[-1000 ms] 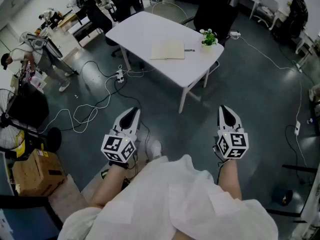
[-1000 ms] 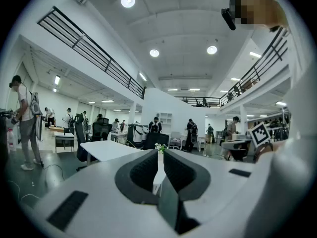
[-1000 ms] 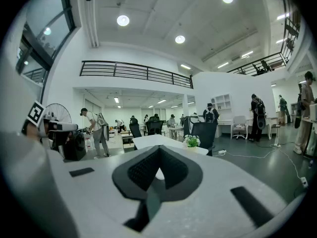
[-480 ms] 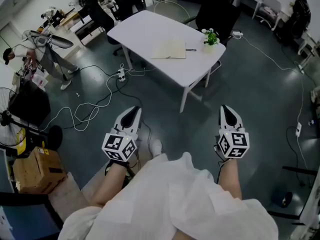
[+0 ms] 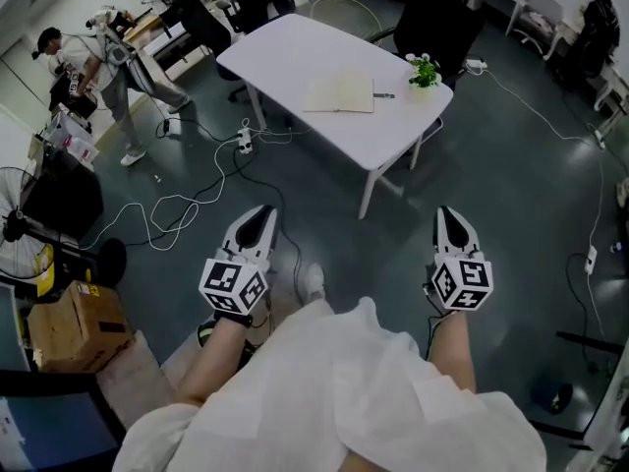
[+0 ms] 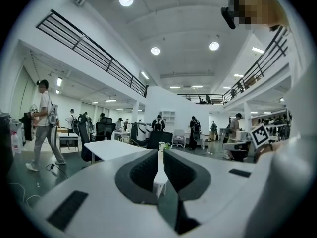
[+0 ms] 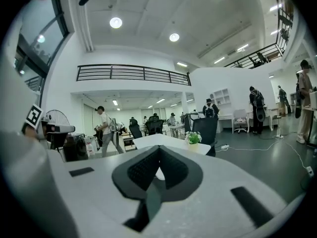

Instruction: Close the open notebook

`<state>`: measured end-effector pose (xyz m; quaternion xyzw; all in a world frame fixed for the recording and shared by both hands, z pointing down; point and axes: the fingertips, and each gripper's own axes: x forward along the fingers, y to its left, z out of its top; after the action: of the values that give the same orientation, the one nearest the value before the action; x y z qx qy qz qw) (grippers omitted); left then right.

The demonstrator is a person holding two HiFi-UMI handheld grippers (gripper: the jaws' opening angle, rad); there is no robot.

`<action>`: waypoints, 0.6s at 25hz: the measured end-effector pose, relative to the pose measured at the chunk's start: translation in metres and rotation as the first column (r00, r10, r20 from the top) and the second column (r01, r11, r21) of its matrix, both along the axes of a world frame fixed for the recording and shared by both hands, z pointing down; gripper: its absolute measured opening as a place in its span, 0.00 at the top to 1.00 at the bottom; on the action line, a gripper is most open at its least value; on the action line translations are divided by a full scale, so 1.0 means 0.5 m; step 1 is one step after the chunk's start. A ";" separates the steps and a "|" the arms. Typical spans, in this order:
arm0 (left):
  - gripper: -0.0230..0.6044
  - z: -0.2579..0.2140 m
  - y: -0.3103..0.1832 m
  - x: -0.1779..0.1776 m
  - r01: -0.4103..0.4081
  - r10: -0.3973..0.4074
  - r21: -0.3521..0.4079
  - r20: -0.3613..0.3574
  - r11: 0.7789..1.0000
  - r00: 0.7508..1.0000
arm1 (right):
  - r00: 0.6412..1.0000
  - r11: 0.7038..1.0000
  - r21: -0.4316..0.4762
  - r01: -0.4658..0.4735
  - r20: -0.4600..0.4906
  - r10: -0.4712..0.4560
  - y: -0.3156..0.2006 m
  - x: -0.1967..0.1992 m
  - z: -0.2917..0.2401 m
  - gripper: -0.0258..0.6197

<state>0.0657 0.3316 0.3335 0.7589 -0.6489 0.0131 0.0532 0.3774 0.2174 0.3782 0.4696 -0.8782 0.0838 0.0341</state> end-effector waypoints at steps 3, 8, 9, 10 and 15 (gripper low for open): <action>0.91 0.009 -0.014 -0.025 0.015 -0.015 -0.007 -0.008 1.000 1.000 | 1.000 1.000 -0.008 0.014 0.012 -0.014 -0.024 -0.026 0.007 0.95; 0.91 0.035 -0.052 -0.093 0.049 -0.050 -0.032 -0.021 0.998 0.999 | 0.999 0.999 -0.008 0.039 0.010 -0.039 -0.083 -0.097 0.012 0.95; 0.91 0.039 -0.063 -0.110 0.055 -0.055 -0.036 -0.021 0.998 0.998 | 0.999 0.999 -0.005 0.047 0.008 -0.047 -0.096 -0.114 0.012 0.95; 0.91 0.042 -0.076 -0.128 0.059 -0.060 -0.039 -0.020 0.997 0.998 | 0.998 0.998 -0.002 0.056 0.009 -0.056 -0.111 -0.134 0.012 0.95; 0.91 0.051 -0.145 -0.226 0.078 -0.079 -0.055 -0.018 0.995 0.997 | 0.996 0.996 -0.009 0.093 0.004 -0.093 -0.195 -0.242 0.017 0.90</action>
<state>-0.0473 0.2589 0.3589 0.7314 -0.6769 0.0211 0.0806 0.2562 0.1201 0.3868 0.4279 -0.8988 0.0867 0.0386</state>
